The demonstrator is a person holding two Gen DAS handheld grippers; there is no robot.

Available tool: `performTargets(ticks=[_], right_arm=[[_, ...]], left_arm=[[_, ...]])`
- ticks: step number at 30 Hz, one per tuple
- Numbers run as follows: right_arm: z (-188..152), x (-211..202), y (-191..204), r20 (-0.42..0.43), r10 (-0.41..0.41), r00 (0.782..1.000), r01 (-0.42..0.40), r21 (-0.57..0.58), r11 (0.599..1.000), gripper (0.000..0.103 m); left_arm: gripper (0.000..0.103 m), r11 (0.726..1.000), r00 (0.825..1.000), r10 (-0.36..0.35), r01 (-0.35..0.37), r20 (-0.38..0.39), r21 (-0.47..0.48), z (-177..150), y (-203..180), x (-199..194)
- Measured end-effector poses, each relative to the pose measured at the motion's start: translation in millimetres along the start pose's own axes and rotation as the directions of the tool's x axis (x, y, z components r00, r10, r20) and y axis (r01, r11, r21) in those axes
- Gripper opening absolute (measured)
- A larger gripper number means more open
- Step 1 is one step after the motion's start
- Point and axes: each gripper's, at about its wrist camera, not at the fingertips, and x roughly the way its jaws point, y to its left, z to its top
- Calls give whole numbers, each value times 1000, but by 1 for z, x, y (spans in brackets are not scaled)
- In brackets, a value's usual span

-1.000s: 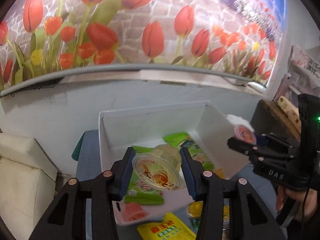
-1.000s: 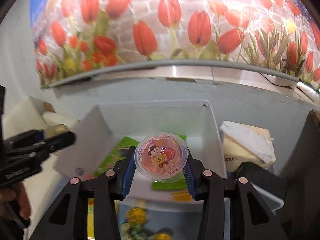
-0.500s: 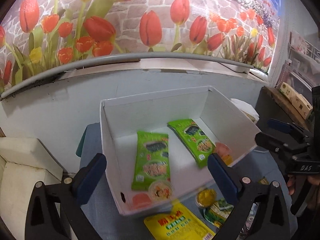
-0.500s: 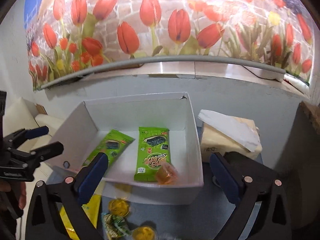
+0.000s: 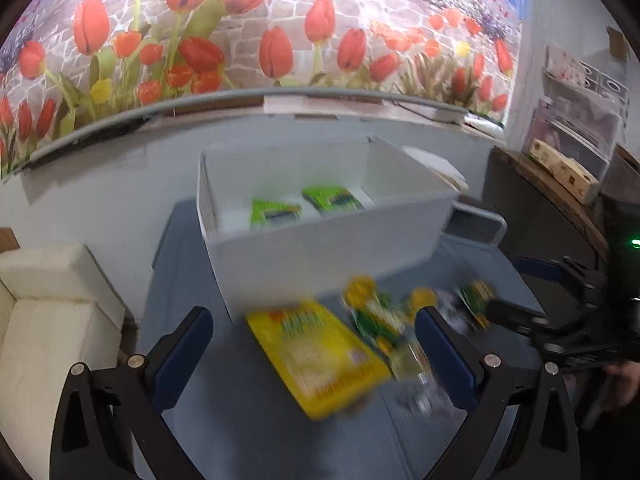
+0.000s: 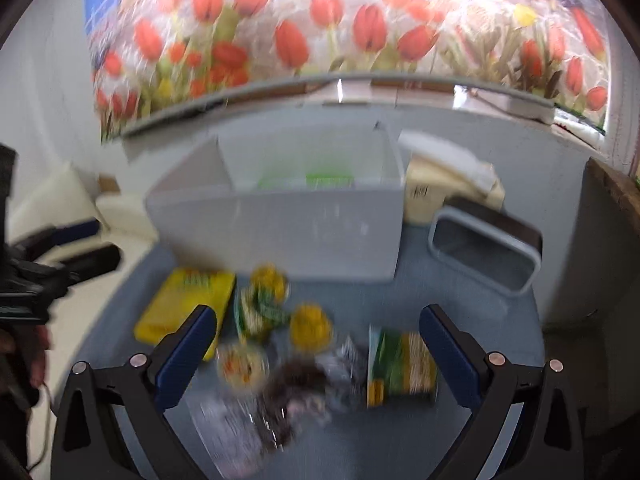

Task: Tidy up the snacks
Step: 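Grasp the large yellow jelly cup with the right gripper while the left grasps a clear jelly cup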

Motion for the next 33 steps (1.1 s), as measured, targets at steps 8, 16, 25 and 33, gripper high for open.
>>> performTargets(ticks=[8, 16, 25, 33], right_arm=[[-12, 56, -9, -100, 38, 994, -35, 26, 999, 103], [-12, 87, -3, -104, -26, 994, 19, -67, 998, 101], [-7, 97, -7, -122, -61, 991, 50, -93, 994, 46], [-4, 63, -12, -43, -12, 999, 10, -63, 998, 46]], left_arm=[[103, 999, 999, -35, 34, -38, -38, -62, -13, -30], [103, 998, 994, -31, 26, -101, -50, -82, -11, -23], [103, 998, 990, -44, 38, -131, -43, -85, -17, -8], [103, 997, 987, -46, 36, -151, -71, -82, -12, 12]])
